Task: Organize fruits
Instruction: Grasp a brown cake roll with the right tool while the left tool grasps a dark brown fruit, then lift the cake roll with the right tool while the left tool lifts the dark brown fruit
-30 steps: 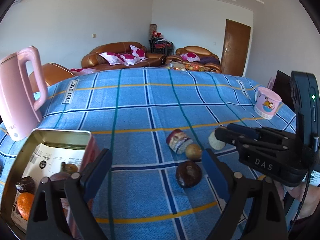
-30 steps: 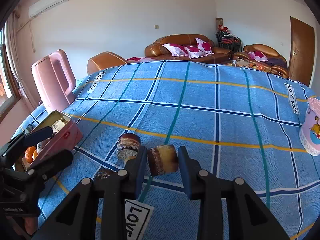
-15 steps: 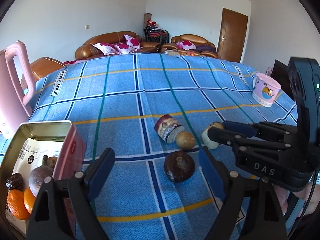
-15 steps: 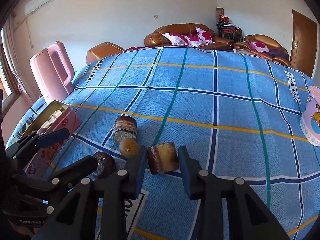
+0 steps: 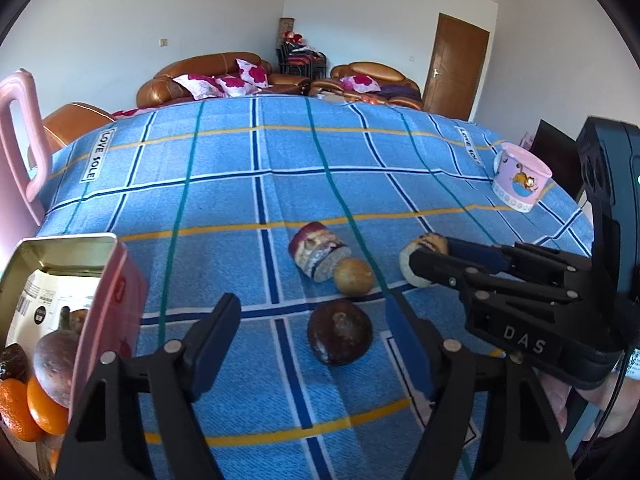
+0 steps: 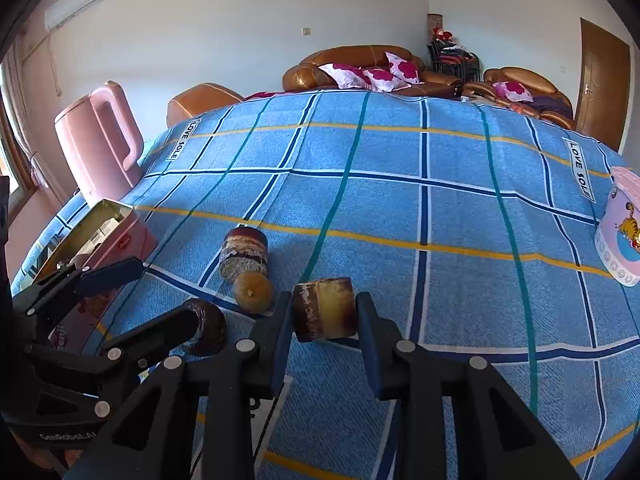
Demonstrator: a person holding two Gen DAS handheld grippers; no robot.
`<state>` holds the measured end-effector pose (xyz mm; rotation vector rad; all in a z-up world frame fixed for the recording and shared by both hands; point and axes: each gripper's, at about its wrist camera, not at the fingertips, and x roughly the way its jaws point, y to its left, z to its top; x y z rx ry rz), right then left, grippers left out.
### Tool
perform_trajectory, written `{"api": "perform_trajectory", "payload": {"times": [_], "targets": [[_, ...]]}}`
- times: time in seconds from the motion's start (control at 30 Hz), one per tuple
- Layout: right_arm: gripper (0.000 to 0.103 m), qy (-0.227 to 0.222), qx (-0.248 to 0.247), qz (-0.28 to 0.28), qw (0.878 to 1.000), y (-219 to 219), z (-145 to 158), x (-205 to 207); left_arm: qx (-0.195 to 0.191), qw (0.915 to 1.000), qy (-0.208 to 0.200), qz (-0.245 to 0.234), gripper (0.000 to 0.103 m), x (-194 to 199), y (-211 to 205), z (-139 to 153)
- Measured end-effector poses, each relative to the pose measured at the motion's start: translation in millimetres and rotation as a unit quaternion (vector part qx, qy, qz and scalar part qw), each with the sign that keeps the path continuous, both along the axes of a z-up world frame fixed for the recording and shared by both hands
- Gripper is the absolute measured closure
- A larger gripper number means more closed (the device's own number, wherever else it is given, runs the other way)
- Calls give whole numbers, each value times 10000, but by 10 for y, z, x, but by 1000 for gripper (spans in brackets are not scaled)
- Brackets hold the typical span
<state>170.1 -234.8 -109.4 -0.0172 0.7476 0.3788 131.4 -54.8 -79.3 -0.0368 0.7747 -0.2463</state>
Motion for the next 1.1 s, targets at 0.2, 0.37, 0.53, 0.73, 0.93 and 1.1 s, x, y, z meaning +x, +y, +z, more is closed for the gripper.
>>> {"api": "perform_trajectory", "payload": {"times": [0.2,0.37,0.53,0.73,0.93,1.1], "targets": [[70,58,163,-183,9997,-103,-4,29,-25,9993,325,-157,56,118,-82,-89],[70,137,224,-188,9995,-115,-18,57,126,9982,477,-338,65,151,-189,-137],[70,93,287,-111,9995,-115,-3,43,20,9990,404,-197,66,135,-125,-116],[70,-101,323,0,9994,-91,39,-24,-137,9996,217,76,66,89,21,-58],[70,-241,374,82,9990,-101,72,-81,-160,9996,66,235,66,53,85,-14],[70,-312,396,121,9987,-105,91,-102,-149,9993,-69,325,66,17,103,21]]}}
